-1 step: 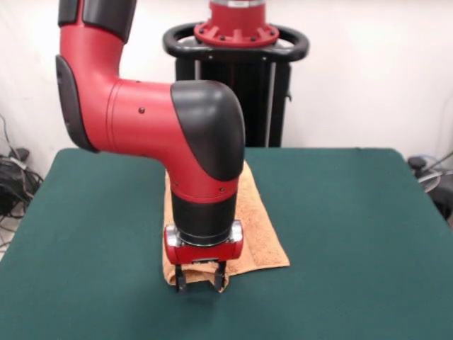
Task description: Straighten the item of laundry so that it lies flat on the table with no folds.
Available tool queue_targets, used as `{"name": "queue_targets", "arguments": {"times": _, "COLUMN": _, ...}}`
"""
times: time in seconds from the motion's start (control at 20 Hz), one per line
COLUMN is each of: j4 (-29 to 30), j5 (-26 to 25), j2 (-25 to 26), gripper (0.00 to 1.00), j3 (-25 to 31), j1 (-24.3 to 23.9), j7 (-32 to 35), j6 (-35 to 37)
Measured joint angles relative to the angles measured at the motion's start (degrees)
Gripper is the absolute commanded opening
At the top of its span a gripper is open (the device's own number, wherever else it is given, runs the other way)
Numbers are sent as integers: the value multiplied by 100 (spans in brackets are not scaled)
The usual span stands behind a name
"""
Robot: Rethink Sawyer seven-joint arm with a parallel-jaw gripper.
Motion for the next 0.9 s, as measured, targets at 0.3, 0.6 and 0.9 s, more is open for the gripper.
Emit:
{"name": "queue_targets", "arguments": {"times": 0.3, "j4": -4, "j5": -1, "j2": 28, "gripper": 100, "j3": -184, "j1": 220, "j7": 0, "j6": -2}}
{"name": "queue_targets", "arguments": {"times": 0.6, "j4": -83, "j5": 1, "j2": 124, "gripper": 100, "j3": -451, "j1": 473, "j7": 0, "j6": 2}}
{"name": "queue_targets", "arguments": {"times": 0.9, "j4": -196, "j5": 27, "j2": 179, "gripper": 100, "j3": -564, "j1": 556, "j7": 0, "j6": 46}}
